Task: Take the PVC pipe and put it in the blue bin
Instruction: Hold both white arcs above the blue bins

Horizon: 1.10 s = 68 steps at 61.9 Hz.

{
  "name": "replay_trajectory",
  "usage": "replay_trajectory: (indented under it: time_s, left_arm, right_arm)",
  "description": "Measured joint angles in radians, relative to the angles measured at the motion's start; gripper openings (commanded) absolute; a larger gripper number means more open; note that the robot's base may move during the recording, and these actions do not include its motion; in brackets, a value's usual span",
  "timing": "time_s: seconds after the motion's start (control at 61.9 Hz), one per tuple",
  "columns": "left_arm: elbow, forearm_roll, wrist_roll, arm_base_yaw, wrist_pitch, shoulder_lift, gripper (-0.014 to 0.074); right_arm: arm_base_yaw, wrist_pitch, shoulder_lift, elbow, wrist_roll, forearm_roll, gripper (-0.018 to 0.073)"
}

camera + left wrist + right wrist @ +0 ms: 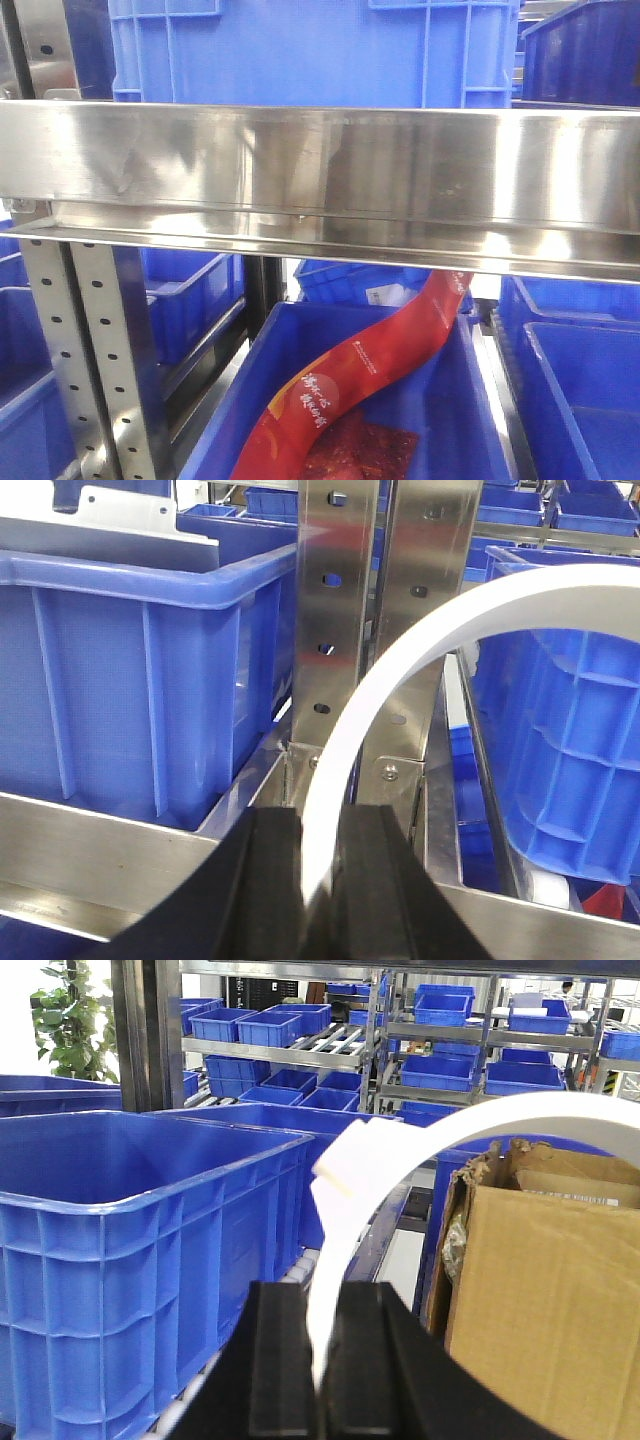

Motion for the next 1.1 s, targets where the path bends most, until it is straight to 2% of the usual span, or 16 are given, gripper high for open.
replay_trajectory:
  time_s: [0.84, 0.985, 1.098]
  left_arm:
    - [0.0, 0.0, 0.0, 0.0, -0.025, 0.0, -0.0111]
    - [0.0, 0.0, 0.0, 0.0, -0.063, 0.0, -0.0111]
    - [0.0, 0.0, 0.0, 0.0, -0.136, 0.0, -0.0111]
  right_arm:
    - [0.0, -0.008, 0.0, 0.0, 0.0, 0.0, -0.0169]
    - [0.0, -0.008, 0.0, 0.0, 0.0, 0.0, -0.0169]
    - [0.0, -0.008, 0.0, 0.0, 0.0, 0.0, -0.0169]
